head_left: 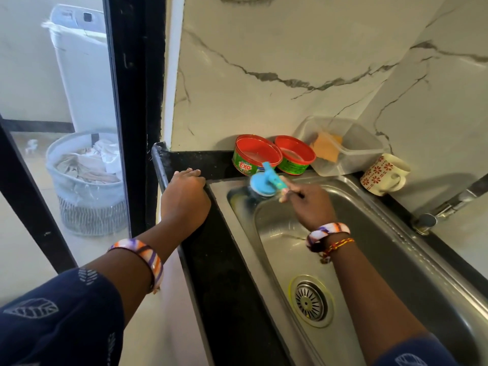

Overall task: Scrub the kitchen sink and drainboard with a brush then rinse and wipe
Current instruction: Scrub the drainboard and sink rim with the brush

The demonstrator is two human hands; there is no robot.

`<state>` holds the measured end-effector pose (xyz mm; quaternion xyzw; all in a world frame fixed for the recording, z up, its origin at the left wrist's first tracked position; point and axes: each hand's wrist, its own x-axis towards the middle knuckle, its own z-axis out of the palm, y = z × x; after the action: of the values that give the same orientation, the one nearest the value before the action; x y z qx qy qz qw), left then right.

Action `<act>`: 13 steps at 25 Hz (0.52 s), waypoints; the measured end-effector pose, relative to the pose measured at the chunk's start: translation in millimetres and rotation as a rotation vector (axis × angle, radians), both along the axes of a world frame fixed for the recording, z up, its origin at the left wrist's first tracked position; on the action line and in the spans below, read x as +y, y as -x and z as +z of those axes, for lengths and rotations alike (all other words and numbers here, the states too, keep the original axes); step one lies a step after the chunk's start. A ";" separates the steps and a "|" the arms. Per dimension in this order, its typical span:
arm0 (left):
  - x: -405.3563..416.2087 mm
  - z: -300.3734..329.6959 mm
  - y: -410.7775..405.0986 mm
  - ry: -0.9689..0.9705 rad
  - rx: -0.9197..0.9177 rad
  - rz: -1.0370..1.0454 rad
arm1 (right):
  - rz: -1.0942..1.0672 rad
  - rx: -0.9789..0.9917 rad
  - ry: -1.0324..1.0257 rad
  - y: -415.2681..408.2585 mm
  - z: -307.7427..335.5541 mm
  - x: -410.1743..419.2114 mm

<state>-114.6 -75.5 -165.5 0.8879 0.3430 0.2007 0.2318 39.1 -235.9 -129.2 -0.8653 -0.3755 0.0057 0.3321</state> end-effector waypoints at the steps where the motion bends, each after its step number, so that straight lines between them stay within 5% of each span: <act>1: 0.3 0.1 0.1 0.000 -0.003 0.002 | -0.077 -0.013 -0.006 -10.6 -0.3 -4.9; 5: -0.6 -0.5 -1.4 0.016 -0.031 0.016 | -0.255 -0.058 0.003 -10.7 -13.9 -6.3; 10: 2.2 -3.8 -2.0 0.010 -0.031 0.009 | 0.200 -0.104 -0.088 40.8 -24.4 10.6; 13: 1.6 -4.3 -1.6 0.031 -0.046 0.016 | 0.127 -0.150 -0.092 0.4 -23.3 -10.4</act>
<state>-113.0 -73.9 -169.9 0.8765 0.3478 0.2175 0.2518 38.7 -246.3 -152.5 -0.8217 -0.4530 -0.0552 0.3414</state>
